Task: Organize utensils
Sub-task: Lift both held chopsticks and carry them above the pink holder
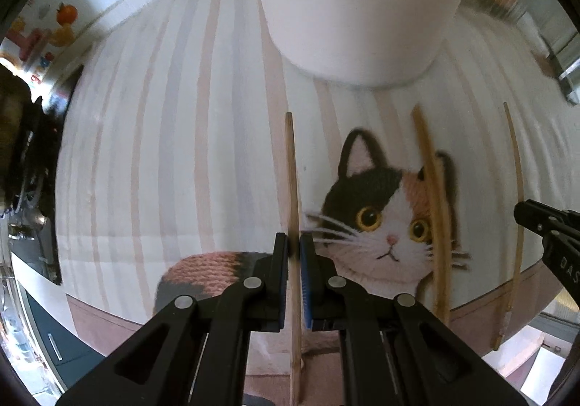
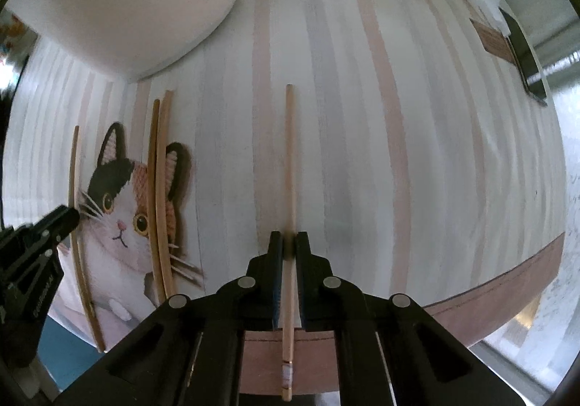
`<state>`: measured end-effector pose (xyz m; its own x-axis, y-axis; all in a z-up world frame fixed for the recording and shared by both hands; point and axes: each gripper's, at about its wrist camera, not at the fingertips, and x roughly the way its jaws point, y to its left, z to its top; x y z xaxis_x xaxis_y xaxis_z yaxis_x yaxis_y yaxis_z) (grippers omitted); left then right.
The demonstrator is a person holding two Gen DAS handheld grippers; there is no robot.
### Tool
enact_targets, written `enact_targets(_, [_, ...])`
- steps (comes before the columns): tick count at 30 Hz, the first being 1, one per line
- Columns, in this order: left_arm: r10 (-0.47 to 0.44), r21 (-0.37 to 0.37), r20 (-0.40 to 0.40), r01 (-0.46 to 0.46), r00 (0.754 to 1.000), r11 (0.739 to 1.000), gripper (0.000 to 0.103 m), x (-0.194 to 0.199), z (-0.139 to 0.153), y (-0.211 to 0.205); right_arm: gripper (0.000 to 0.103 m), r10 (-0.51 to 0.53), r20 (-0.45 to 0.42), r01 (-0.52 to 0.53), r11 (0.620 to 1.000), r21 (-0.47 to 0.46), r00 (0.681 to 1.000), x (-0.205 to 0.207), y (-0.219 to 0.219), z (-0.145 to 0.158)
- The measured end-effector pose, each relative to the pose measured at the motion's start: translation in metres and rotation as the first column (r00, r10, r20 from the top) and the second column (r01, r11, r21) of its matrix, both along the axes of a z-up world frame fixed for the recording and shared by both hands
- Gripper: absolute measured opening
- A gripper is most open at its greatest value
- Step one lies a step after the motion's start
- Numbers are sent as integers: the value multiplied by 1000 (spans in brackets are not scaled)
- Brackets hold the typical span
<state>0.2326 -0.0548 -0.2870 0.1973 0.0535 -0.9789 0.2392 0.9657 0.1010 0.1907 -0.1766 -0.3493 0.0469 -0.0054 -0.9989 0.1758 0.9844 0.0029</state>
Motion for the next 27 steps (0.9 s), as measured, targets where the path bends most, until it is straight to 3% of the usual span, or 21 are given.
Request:
enact_targets(12, [46,-133,204,-19,978,991,4,-11,101,7,7,-86,213,72,995,73,973,-2,-9,81])
enact_targets(18, [77,-196,301,-18,951,981,4,-9,148,12,7,-112,328,82,991,103,938,-3,-33,128])
enact_targets(27, [77,-322,361,47,930,945,4,-4,206,10,7,-135,458,72,986,153,879,3,-41,195])
